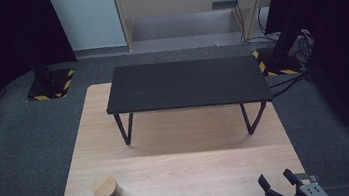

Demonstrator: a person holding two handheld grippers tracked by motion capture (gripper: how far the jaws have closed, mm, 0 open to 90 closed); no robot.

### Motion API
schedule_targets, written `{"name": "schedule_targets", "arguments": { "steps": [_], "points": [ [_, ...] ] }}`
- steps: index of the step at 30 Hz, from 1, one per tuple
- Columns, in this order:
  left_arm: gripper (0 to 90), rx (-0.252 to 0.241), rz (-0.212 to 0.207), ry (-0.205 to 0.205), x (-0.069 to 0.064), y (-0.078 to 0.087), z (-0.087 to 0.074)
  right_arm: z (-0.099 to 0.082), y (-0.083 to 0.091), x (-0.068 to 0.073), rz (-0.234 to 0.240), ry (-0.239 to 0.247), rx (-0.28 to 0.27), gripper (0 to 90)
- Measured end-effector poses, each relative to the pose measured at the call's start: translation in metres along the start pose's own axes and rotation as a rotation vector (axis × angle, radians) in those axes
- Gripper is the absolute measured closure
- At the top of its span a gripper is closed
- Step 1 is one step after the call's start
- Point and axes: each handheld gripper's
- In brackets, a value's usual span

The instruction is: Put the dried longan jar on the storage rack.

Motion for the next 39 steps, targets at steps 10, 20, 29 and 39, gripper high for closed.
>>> {"name": "schedule_targets", "arguments": {
  "steps": [10, 20, 29, 39],
  "points": [
    [0.1, -0.049, 0.014, -0.02, -0.007, 0.003, -0.01, -0.002, 0.009, 0.0, -0.01, 0.0, -0.003, 5.2],
    [0.2, -0.004, -0.006, -0.01, -0.005, -0.018, -0.018, -0.002, 0.011, 0.0, -0.022, -0.002, 0.006, 5.2],
    [3.1, 0.061, -0.037, -0.017, 0.001, -0.047, -0.016, -0.002, 0.01, -0.001, -0.039, -0.004, 0.018, 5.3],
    [7.7, 0.052, -0.037, -0.001, 0.005, -0.049, -0.02, -0.001, 0.008, -0.001, -0.043, -0.005, 0.029, 5.3]
  ]
}}
Point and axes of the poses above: each handheld gripper's, and its own axes: y roughly backward along the jaws, z roughly out of its top, x roughly to its left, and after that the axes turned 1 degree about y, right-handed
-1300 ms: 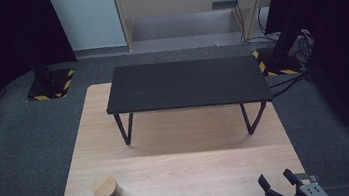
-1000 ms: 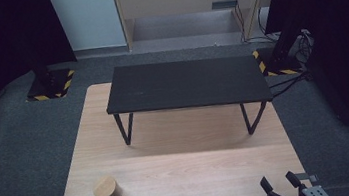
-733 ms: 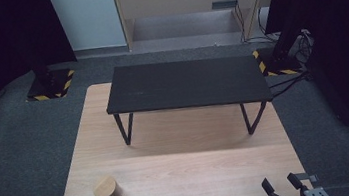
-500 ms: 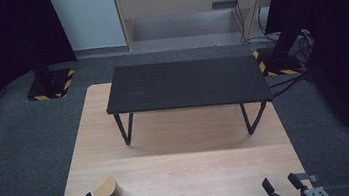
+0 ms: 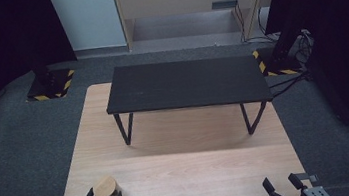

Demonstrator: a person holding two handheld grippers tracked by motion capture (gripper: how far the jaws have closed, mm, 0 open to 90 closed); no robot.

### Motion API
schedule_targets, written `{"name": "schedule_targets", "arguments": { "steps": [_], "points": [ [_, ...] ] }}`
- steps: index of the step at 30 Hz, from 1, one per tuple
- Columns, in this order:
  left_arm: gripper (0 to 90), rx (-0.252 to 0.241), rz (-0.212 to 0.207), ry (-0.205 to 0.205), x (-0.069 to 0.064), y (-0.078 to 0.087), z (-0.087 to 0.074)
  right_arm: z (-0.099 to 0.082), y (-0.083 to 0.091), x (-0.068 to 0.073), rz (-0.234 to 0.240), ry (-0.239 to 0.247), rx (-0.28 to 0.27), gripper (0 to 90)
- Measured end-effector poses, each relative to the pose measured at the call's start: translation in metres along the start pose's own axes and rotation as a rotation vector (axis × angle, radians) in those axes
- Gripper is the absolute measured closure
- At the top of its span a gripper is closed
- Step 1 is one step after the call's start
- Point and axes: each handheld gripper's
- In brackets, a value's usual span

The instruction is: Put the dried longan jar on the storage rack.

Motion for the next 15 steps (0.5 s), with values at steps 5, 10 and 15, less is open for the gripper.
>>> {"name": "schedule_targets", "arguments": {
  "steps": [5, 10, 15],
  "points": [
    [16.5, 0.0, -0.022, -0.007, 0.003, -0.0013, 0.0012, 0.0004, -0.0004, 0.0006, 0.001, 0.001, 0.0, 5.6],
    [24.2, -0.006, -0.035, 0.0, 0.0057, -0.0005, 0.0012, 0.0006, -0.0005, 0.001, -0.001, 0.002, 0.001, 5.8],
    [24.3, 0.006, -0.045, -0.011, 0.0063, 0.0005, 0.0065, 0.0014, -0.0014, 0.0018, 0.002, 0.001, 0.001, 5.9]
  ]
}}
Point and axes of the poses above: each handheld gripper's, and its own axes: y roughly backward along the jaws, z roughly out of its top, x roughly to its left, and after that the axes turned 1 degree about y, right-handed
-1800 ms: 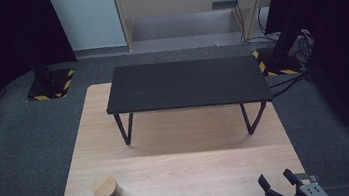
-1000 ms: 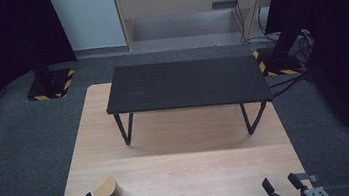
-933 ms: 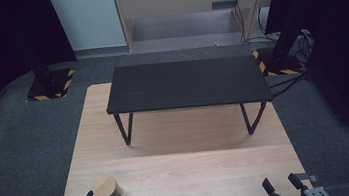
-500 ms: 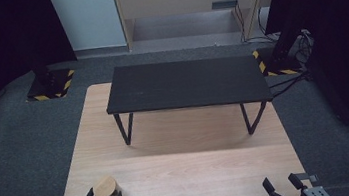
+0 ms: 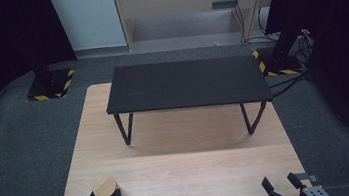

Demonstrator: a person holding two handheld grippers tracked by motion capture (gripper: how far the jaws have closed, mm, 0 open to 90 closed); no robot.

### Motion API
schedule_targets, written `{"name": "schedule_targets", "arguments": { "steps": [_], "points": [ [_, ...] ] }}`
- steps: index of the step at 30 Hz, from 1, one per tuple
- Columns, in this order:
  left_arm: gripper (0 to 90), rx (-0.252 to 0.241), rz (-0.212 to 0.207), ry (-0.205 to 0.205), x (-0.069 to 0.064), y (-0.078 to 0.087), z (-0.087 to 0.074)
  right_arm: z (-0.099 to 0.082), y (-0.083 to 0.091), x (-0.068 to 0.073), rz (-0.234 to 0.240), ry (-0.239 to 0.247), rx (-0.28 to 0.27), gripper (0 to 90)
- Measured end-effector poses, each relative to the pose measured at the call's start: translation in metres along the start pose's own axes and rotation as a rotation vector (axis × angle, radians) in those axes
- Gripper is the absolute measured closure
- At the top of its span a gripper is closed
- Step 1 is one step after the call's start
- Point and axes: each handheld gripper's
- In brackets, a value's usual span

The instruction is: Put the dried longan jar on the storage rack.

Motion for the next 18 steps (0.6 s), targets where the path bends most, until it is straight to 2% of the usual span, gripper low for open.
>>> {"name": "schedule_targets", "arguments": {
  "steps": [2, 6, 12, 18],
  "points": [
    [24.3, 0.002, -0.01, 0.004, 0.001, 0.001, 0.004, 0.0, 0.0, 0.0, 0.001, 0.002, -0.003, 5.9],
    [24.3, 0.032, -0.036, -0.013, 0.004, 0.008, 0.026, 0.0, 0.0, 0.001, 0.004, 0.003, -0.005, 5.9],
    [24.4, 0.022, -0.066, -0.043, 0.005, 0.015, 0.06, 0.0, 0.0, 0.004, 0.012, 0.007, -0.005, 6.3],
    [24.4, 0.001, -0.097, -0.01, 0.006, 0.015, 0.095, 0.0, 0.001, 0.007, 0.027, 0.011, -0.008, 6.4]
  ]
}}
Point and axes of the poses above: each handheld gripper's, and its own axes: y roughly backward along the jaws, z roughly out of its top, x roughly to its left, and after that the axes turned 1 degree about y, right-handed
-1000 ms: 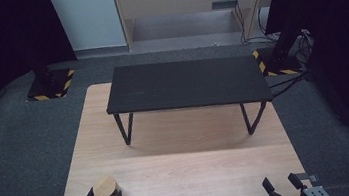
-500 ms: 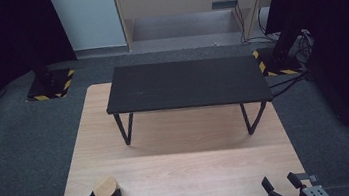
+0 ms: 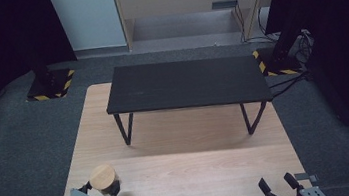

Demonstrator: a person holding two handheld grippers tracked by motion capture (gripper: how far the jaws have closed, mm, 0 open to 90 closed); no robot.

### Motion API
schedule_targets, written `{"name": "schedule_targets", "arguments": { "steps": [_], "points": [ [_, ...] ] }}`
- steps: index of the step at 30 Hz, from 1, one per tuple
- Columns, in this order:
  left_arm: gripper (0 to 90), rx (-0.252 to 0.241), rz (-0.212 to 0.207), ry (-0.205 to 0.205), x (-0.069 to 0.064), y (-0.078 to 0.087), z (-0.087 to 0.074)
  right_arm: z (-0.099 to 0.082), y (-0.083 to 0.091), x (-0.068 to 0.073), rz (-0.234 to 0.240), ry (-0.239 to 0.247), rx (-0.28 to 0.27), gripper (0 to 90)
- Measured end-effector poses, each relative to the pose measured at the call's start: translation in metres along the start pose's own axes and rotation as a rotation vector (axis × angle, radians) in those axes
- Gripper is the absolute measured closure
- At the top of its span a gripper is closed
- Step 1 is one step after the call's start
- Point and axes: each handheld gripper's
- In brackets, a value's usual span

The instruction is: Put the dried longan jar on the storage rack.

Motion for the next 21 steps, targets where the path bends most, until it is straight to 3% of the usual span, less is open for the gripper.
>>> {"name": "schedule_targets", "arguments": {
  "steps": [16, 21],
  "points": [
    [24.5, -0.1, -0.031, -0.032, 0.007, -0.007, 0.082, 0.001, 0.002, 0.004, 0.022, 0.007, -0.004, 6.4],
    [24.5, -0.105, -0.057, -0.037, 0.011, -0.013, 0.104, 0.002, 0.002, 0.005, 0.023, 0.006, -0.003, 6.4]
  ]
}}
Point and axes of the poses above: each handheld gripper's, and its own axes: y roughly backward along the jaws, z roughly out of its top, x roughly to its left, and after that the axes turned 1 degree about y, right-handed
